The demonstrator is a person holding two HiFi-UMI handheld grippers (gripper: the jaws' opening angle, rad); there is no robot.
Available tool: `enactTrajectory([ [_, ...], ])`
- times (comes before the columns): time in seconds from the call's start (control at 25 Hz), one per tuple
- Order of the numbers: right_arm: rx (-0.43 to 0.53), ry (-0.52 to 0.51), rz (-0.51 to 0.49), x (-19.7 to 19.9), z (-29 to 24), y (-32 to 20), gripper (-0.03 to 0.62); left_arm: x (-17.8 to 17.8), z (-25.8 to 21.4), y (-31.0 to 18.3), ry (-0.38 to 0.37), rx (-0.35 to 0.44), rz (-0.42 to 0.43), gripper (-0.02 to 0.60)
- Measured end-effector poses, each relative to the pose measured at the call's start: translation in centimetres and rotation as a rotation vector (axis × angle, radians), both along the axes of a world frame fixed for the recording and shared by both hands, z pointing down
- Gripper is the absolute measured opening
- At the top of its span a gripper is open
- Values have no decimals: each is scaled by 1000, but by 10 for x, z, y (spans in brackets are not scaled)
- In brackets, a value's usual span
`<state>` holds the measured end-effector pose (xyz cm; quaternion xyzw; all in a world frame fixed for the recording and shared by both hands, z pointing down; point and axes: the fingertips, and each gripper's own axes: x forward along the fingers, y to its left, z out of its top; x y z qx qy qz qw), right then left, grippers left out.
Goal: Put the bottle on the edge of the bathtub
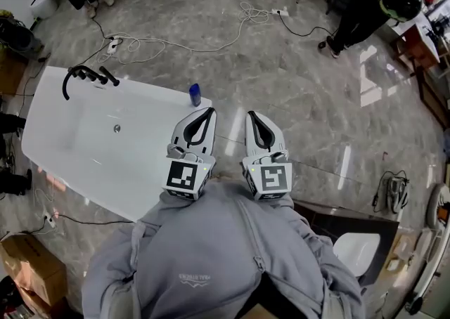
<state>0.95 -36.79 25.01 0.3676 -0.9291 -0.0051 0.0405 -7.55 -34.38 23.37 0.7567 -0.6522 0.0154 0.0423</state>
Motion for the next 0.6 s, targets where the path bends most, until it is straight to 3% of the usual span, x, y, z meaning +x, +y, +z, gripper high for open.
enactTrajectory([
  [0.6, 4, -21, 6, 11, 2, -11, 2, 22, 4, -9, -13, 41, 62, 6],
])
